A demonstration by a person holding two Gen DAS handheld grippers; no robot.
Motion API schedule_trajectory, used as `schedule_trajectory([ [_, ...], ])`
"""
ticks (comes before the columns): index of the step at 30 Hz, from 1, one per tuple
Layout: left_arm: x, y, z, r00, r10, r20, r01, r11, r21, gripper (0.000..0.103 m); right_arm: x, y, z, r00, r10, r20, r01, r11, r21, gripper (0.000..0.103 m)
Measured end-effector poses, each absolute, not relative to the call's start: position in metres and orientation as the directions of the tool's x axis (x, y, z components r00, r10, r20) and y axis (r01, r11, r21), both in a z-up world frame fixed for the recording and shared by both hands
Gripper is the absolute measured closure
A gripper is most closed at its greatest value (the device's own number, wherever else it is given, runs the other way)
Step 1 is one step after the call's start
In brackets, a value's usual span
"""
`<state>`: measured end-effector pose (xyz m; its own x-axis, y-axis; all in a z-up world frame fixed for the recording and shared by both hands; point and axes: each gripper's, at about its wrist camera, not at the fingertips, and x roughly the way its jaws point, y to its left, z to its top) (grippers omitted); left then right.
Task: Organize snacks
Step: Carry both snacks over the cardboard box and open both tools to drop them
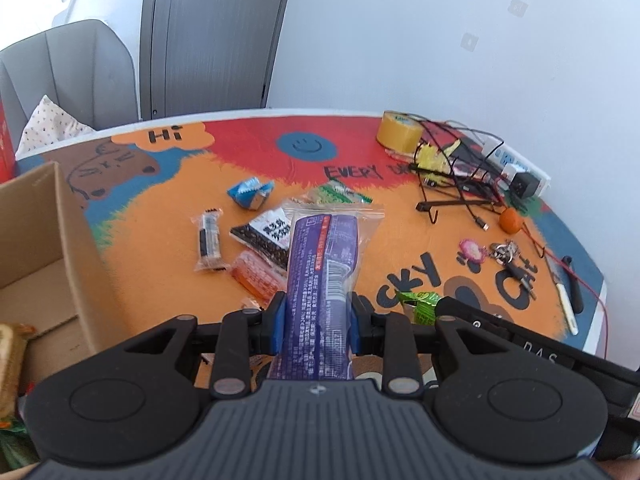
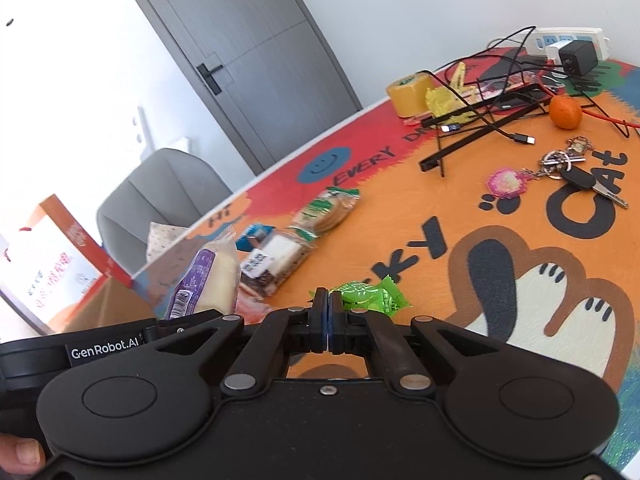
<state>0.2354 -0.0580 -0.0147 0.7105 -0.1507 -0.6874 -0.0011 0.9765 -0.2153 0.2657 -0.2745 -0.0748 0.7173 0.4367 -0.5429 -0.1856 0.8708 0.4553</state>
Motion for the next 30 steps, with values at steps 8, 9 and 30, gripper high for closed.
schedule_trajectory([
  [8, 0.216, -0.042, 0.012, 0.756, -0.135, -0.641, -0.013, 0.975, -0.221, 0.074, 0.255, -0.258, -0.053, 0.712, 0.493, -0.500, -0.253, 0.844, 0.472, 0.102],
  [9, 0.214, -0.039, 0.015, 0.760, -0.132, -0.636, -0.017, 0.975, -0.222, 0.074, 0.254, -0.255, -0.050, 0.710, 0.500, -0.496, -0.262, 0.841, 0.472, 0.102],
  [30, 0.160, 0.053, 0.046, 0.809, 0.017, -0.588, -0.187, 0.955, -0.230, 0.074, 0.222, -0.156, 0.001, 0.654, 0.621, -0.432, -0.456, 0.779, 0.430, 0.102],
])
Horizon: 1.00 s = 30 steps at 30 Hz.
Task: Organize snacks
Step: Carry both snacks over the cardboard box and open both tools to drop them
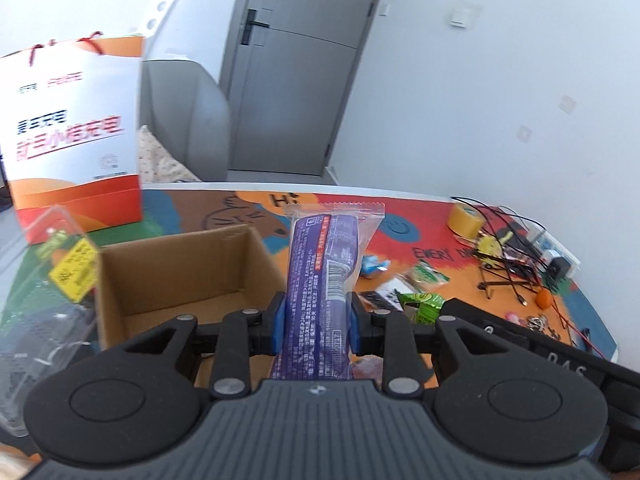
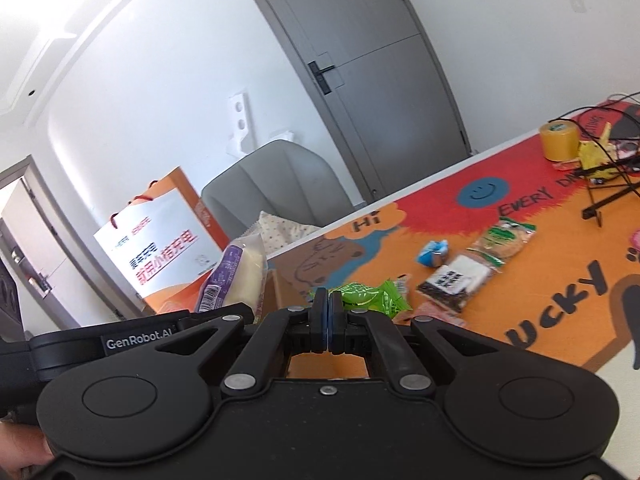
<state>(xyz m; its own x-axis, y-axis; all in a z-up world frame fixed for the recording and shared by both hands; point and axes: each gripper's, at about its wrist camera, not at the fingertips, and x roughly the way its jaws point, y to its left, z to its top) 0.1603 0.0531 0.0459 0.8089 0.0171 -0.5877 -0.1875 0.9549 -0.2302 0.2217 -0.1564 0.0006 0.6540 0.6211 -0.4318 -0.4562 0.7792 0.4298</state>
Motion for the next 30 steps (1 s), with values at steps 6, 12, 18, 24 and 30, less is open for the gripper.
schedule_trajectory([
  [6, 0.150, 0.079, 0.045, 0.804, 0.056, -0.592, -0.245, 0.939, -0.243, 0.074, 0.216, -0.128, 0.008, 0.627, 0.646, -0.437, -0.503, 0.763, 0.406, 0.102],
  [12, 0.140, 0.100, 0.034, 0.794, 0.072, -0.604, -0.283, 0.923, -0.263, 0.074, 0.211, -0.103, 0.005, 0.591, 0.670, -0.450, -0.535, 0.742, 0.403, 0.102],
  [18, 0.125, 0.114, 0.030, 0.802, 0.087, -0.591, -0.313, 0.904, -0.292, 0.064, 0.210, -0.084, -0.004, 0.538, 0.696, -0.475, -0.558, 0.717, 0.418, 0.100],
  [24, 0.105, 0.118, 0.027, 0.812, 0.113, -0.572, -0.335, 0.893, -0.300, 0.045, 0.207, -0.083, -0.009, 0.526, 0.692, -0.494, -0.559, 0.719, 0.412, 0.093],
  [30, 0.093, 0.107, 0.027, 0.835, 0.131, -0.534, -0.332, 0.894, -0.300, 0.019, 0.200, -0.103, -0.009, 0.576, 0.663, -0.479, -0.536, 0.748, 0.391, 0.066],
])
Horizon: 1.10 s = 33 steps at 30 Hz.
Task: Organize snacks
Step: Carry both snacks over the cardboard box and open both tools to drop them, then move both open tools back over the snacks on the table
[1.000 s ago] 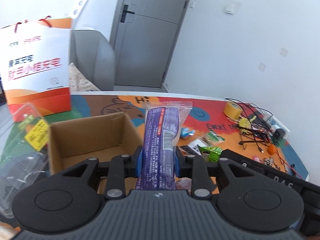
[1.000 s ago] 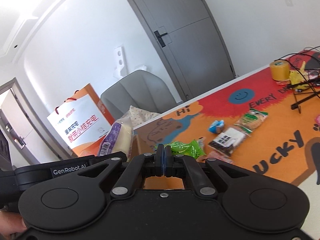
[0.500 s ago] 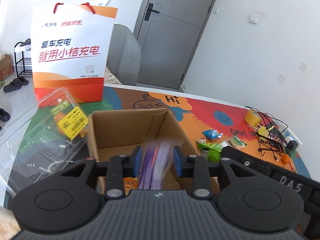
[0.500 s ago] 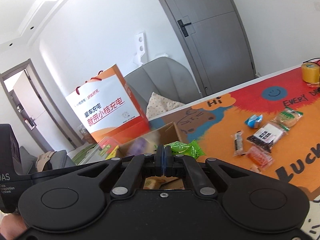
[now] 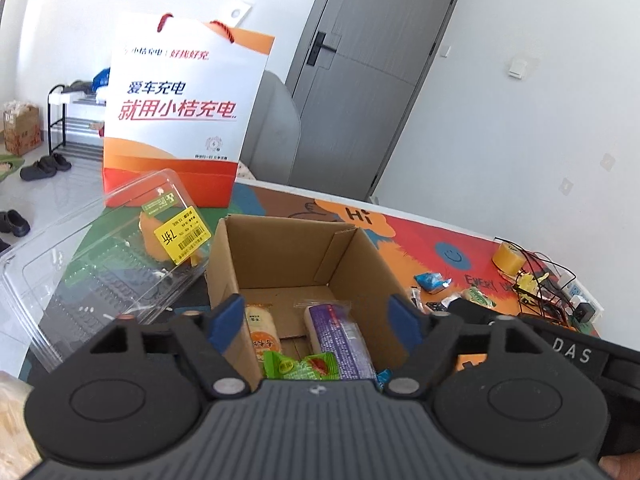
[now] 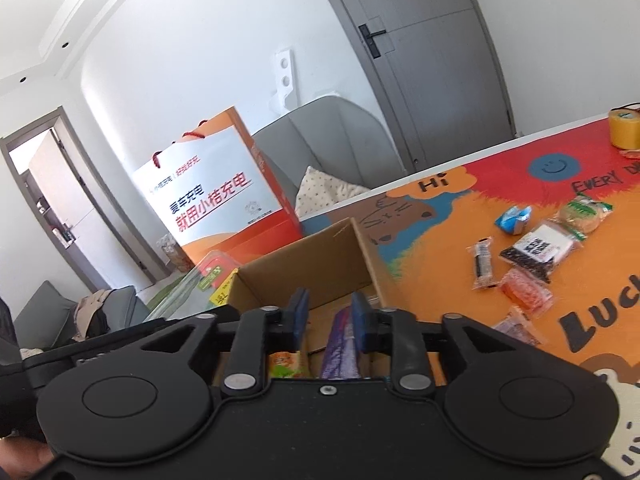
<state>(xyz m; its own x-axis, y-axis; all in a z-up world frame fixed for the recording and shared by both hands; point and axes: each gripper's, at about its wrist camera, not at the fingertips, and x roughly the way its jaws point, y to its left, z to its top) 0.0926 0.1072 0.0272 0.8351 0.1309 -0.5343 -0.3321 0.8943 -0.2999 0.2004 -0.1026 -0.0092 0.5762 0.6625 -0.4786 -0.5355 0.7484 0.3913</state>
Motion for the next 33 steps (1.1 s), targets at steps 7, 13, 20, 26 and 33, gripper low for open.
schedule_trajectory([
  [7, 0.090, 0.085, 0.024, 0.841, 0.127, -0.526, -0.311, 0.909, -0.277, 0.007, 0.190, -0.129, -0.010, 0.663, 0.589, -0.462, -0.488, 0.808, 0.330, 0.021],
  [13, 0.095, 0.062, 0.018, 0.837, 0.122, -0.533, -0.291, 0.924, -0.246, 0.006, 0.190, -0.160, -0.015, 0.703, 0.553, -0.447, -0.440, 0.832, 0.338, 0.007],
  [20, 0.106, 0.034, 0.013, 0.832, 0.065, -0.551, -0.235, 0.941, -0.244, 0.006, 0.192, -0.199, -0.024, 0.732, 0.522, -0.438, -0.393, 0.849, 0.354, 0.005],
  [26, 0.116, 0.010, 0.014, 0.835, 0.039, -0.549, -0.199, 0.952, -0.234, 0.006, 0.197, -0.235, -0.031, 0.753, 0.497, -0.430, -0.349, 0.857, 0.380, 0.004],
  [33, 0.129, -0.017, 0.015, 0.840, 0.001, -0.543, -0.141, 0.966, -0.216, 0.006, 0.208, -0.268, -0.042, 0.764, 0.482, -0.429, -0.301, 0.855, 0.422, 0.004],
])
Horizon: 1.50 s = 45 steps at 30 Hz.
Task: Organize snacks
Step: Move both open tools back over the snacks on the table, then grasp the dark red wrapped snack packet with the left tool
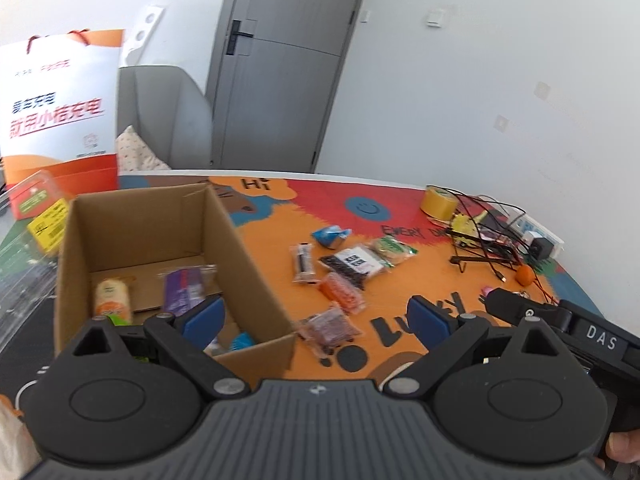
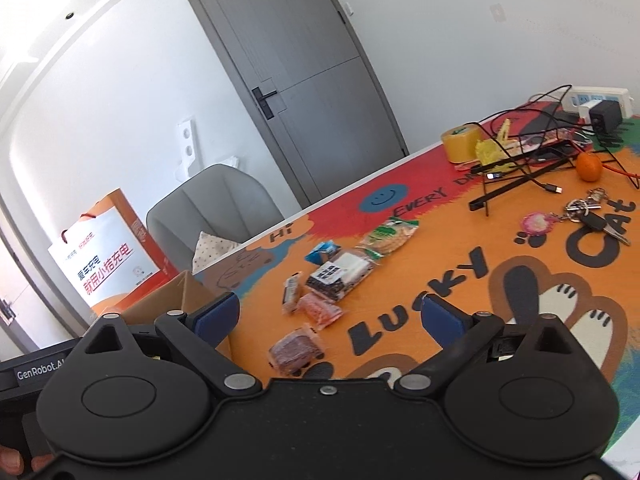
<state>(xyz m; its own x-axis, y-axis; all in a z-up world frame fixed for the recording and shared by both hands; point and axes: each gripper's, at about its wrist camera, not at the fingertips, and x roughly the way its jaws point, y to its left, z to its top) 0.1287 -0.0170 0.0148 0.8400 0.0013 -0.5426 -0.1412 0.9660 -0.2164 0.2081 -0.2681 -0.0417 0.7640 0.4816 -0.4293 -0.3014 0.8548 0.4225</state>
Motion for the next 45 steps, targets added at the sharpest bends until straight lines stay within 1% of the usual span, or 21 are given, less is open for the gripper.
schedule_trajectory([
  [11, 0.160, -0.055, 0.005, 0.820, -0.019, -0.572, -0.111, 0.975, -0.192, 0.008, 0.224, -0.300, -0.063, 0.756, 0.479, -0.446, -0.254, 0.842, 0.475, 0.005],
  [17, 0.179, -0.070, -0.007, 0.813, 0.012, -0.582, -0.148, 0.971, -0.187, 0.010, 0.240, -0.314, -0.071, 0.736, 0.509, -0.447, -0.254, 0.819, 0.515, 0.009],
  [18, 0.182, -0.073, -0.010, 0.812, 0.008, -0.583, -0.147, 0.971, -0.191, 0.010, 0.243, -0.315, -0.071, 0.732, 0.514, -0.448, -0.258, 0.817, 0.516, 0.012],
  [20, 0.188, -0.077, -0.016, 0.813, 0.004, -0.582, -0.143, 0.970, -0.195, 0.010, 0.250, -0.318, -0.073, 0.729, 0.509, -0.458, -0.249, 0.820, 0.515, 0.013],
  [24, 0.201, -0.084, -0.027, 0.799, 0.030, -0.600, -0.166, 0.971, -0.173, 0.011, 0.262, -0.318, -0.078, 0.707, 0.528, -0.471, -0.265, 0.814, 0.516, 0.015],
  [27, 0.207, -0.089, -0.030, 0.803, 0.070, -0.592, -0.191, 0.971, -0.143, 0.011, 0.270, -0.316, -0.081, 0.697, 0.532, -0.481, -0.273, 0.817, 0.508, 0.015],
  [29, 0.211, -0.092, -0.031, 0.802, 0.063, -0.594, -0.193, 0.969, -0.157, 0.011, 0.276, -0.316, -0.084, 0.690, 0.533, -0.489, -0.277, 0.820, 0.502, 0.015],
  [30, 0.213, -0.094, -0.032, 0.799, 0.060, -0.598, -0.197, 0.966, -0.166, 0.013, 0.279, -0.315, -0.085, 0.688, 0.533, -0.492, -0.278, 0.821, 0.499, 0.015],
  [33, 0.218, -0.100, -0.032, 0.812, 0.076, -0.578, -0.202, 0.967, -0.157, 0.013, 0.286, -0.320, -0.087, 0.686, 0.539, -0.489, -0.269, 0.813, 0.517, 0.016],
  [36, 0.231, -0.098, -0.041, 0.789, 0.081, -0.610, -0.227, 0.959, -0.167, 0.013, 0.291, -0.323, -0.088, 0.686, 0.540, -0.488, -0.265, 0.810, 0.523, 0.016],
  [40, 0.241, -0.090, -0.060, 0.752, 0.136, -0.645, -0.300, 0.942, -0.151, 0.013, 0.298, -0.322, -0.092, 0.675, 0.544, -0.499, -0.272, 0.811, 0.518, 0.016],
  [42, 0.241, -0.086, -0.065, 0.746, 0.142, -0.650, -0.311, 0.938, -0.152, 0.013, 0.302, -0.320, -0.095, 0.666, 0.548, -0.506, -0.274, 0.810, 0.518, 0.016],
  [45, 0.237, -0.080, -0.071, 0.735, 0.183, -0.653, -0.343, 0.931, -0.126, 0.013, 0.305, -0.314, -0.095, 0.655, 0.556, -0.512, -0.289, 0.810, 0.510, 0.016],
])
